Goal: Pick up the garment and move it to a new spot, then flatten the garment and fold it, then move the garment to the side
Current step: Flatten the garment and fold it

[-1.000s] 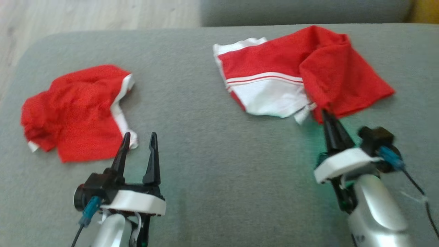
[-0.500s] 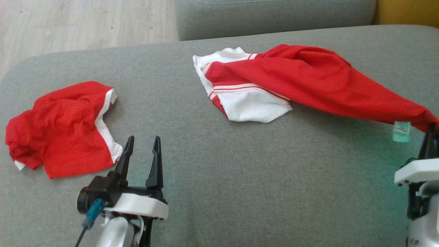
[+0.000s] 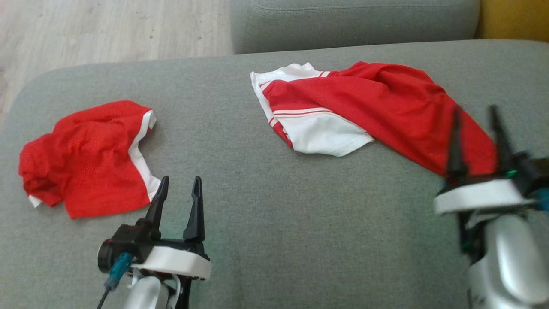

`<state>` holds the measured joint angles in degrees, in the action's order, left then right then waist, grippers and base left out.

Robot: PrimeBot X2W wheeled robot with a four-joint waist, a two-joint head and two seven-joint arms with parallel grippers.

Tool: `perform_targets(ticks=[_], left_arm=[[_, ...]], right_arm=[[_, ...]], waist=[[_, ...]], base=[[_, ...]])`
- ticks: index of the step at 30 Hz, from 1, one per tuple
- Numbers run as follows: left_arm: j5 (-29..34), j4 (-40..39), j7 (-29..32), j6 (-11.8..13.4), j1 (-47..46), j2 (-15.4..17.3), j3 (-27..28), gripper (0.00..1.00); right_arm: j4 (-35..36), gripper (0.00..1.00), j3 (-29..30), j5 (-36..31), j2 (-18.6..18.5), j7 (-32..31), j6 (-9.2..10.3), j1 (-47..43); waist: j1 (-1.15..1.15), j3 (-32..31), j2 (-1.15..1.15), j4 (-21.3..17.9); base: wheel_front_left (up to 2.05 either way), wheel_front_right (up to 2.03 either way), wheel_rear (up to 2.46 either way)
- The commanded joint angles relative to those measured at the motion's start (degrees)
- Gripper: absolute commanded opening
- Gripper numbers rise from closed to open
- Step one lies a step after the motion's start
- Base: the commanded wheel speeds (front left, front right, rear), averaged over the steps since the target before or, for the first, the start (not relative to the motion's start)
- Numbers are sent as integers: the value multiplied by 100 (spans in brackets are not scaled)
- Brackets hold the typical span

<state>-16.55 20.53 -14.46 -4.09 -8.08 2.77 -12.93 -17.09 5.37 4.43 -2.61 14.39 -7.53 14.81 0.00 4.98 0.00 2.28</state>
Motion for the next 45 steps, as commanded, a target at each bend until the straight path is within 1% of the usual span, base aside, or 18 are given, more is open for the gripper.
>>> perform_targets(ticks=[1, 3, 5, 11, 16, 17, 23, 25, 29, 38, 39, 40, 45], left_arm=[[-14, -170, -53, 5, -137, 11, 136, 100], [-32, -189, -53, 24, -145, 11, 117, 100], [-36, -202, -53, 29, -154, 11, 95, 100], [-58, -251, -53, 46, -246, 11, 75, 100], [-77, -260, -53, 28, -354, 11, 9, 100], [-77, -260, -53, 28, -354, 11, 9, 100], [-176, -240, -53, 35, -522, 11, -160, 100], [-222, -232, -53, 54, -566, 11, -214, 100], [-268, -220, -53, 87, -601, 11, -252, 100], [-288, -250, -53, 110, -629, 10, -268, 100], [-290, -250, -53, 112, -632, 10, -278, 100], [-291, -249, -53, 115, -636, 10, -288, 100], [-259, -205, -54, 134, -635, 10, -250, 100]], right_arm=[[392, 100, -396, 72, -27, 57, 4, -122], [677, 100, -781, 159, -27, 58, 4, -353], [786, 100, -1041, 84, -27, 59, 4, -522], [699, 100, -1395, -137, -27, 60, 4, -498], [130, 100, -1728, -482, -27, -14, 4, -106], [130, 100, -1728, -482, -27, -14, 4, -106], [-967, 100, -2211, -851, -27, -430, 4, 518], [-1346, 100, -2268, -991, -36, -518, 4, 704], [-1972, 100, -2201, -1213, -47, -526, 4, 1042], [-2791, 100, -1542, -1894, -35, -397, 4, 1514], [-2876, 47, -1514, -1938, -33, -396, 4, 1545], [-2956, 0, -1492, -1955, -32, -390, 4, 1576], [-3124, 0, -1657, -1761, -29, -205, 4, 1659]], waist=[[0, -4, 0, 37], [0, 7, 0, 69], [0, 37, 0, 118], [0, 216, 0, 293], [0, 444, 0, 477], [0, 444, 0, 477], [0, 687, 0, 763], [0, 728, 0, 860], [0, 776, 0, 990], [0, 892, 0, 1115], [0, 905, 0, 1120], [0, 912, 0, 1122], [0, 865, 0, 1021]], base=[[0, 0, 0], [0, 0, 0], [0, 0, 0], [0, 0, 0], [0, 0, 0], [0, 0, 0], [0, 0, 0], [0, 0, 0], [0, 0, 0], [0, 0, 0], [0, 0, 0], [0, 0, 0], [0, 0, 0]])
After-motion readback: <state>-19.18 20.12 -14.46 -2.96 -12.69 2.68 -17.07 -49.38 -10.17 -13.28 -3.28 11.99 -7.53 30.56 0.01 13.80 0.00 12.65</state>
